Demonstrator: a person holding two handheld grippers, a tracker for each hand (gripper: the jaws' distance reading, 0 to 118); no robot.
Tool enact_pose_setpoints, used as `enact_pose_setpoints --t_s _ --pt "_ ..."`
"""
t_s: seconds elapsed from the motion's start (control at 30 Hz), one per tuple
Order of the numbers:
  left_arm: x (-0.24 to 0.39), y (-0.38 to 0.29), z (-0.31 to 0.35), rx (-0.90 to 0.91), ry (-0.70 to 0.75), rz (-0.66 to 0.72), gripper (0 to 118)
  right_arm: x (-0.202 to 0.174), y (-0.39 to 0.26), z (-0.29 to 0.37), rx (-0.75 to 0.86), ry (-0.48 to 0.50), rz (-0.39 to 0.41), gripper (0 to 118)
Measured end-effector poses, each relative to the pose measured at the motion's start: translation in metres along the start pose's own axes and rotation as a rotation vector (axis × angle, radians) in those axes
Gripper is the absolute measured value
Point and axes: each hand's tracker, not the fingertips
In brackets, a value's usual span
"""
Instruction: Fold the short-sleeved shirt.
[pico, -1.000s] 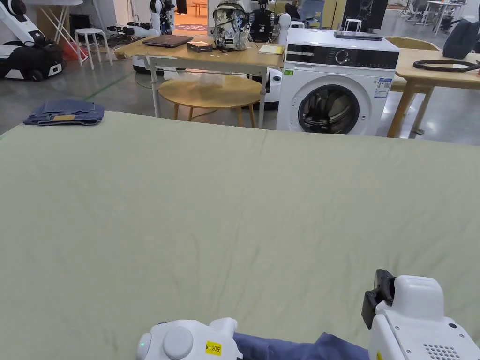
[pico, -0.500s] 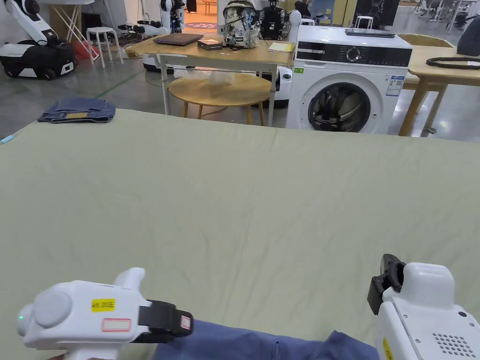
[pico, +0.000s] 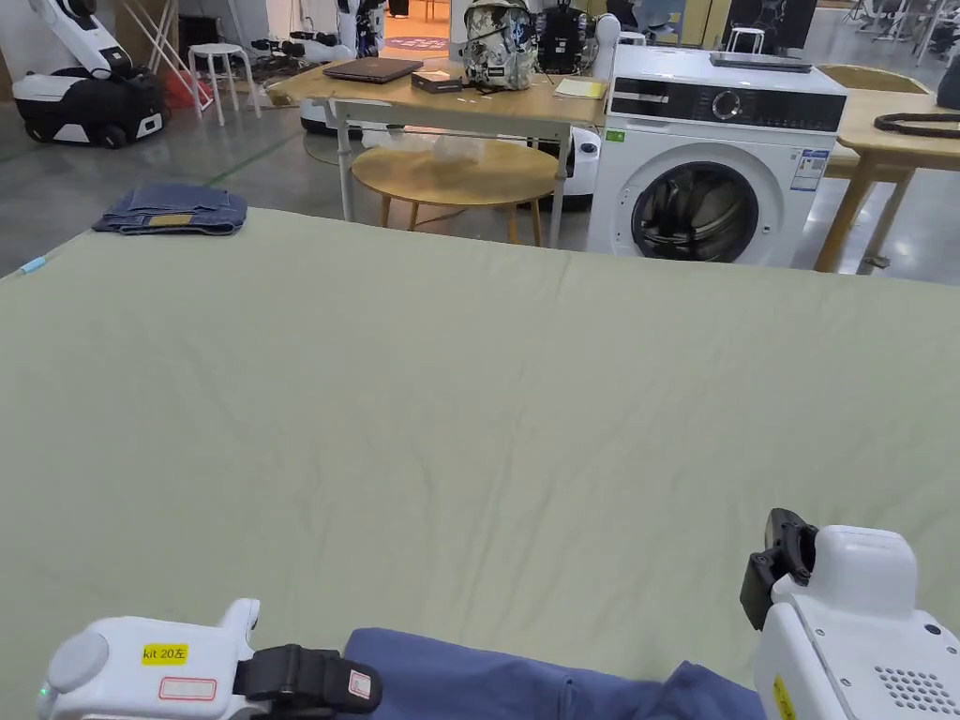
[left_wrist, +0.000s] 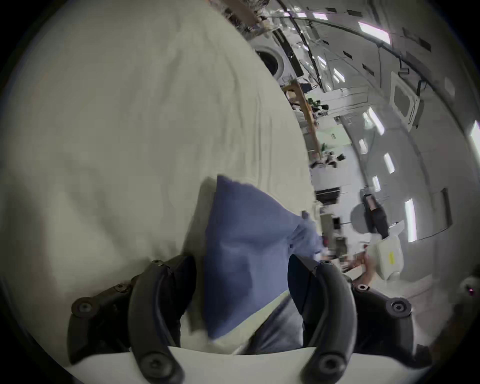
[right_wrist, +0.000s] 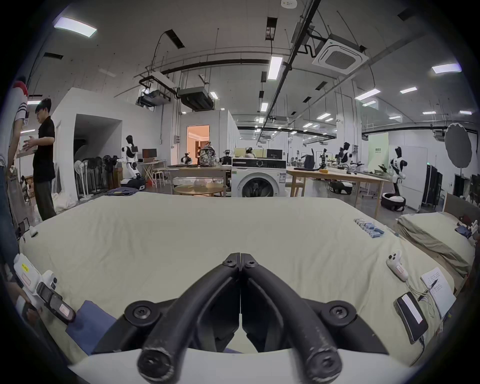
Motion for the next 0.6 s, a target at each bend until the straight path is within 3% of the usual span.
enact_pose_setpoints --t_s 0.03,0.1,0.13,0.17,0.27,0.33,0.6 --pt "-0.003 0.001 -0.001 0.025 -0.058 0.011 74 0.000 0.000 0.001 -0.001 -0.001 0.000 0" --pt "-0.004 0.004 -0.010 0.016 -0.056 0.006 57 0.001 0.000 0.002 -0.003 -0.004 0.001 0" --pt "0.025 -0.004 -0.008 0.014 -0.053 -0.005 38 0.001 0.000 0.002 -0.003 -0.006 0.001 0" --pt "0.031 -0.005 -0.011 0.008 -0.022 -0.017 11 0.001 0.000 0.002 -0.005 -0.007 0.000 0" --pt "0.020 0.007 -0.011 0.000 0.089 0.004 7 0.002 0.000 0.001 -0.010 -0.008 -0.002 0" --pt "0.022 0.004 -0.007 0.023 0.033 0.003 6 0.003 0.000 0.001 -0.009 -0.008 -0.002 0" --pt "0.047 0.003 0.020 0.114 0.070 -0.090 4 0.007 0.003 0.001 -0.004 -0.012 0.006 0"
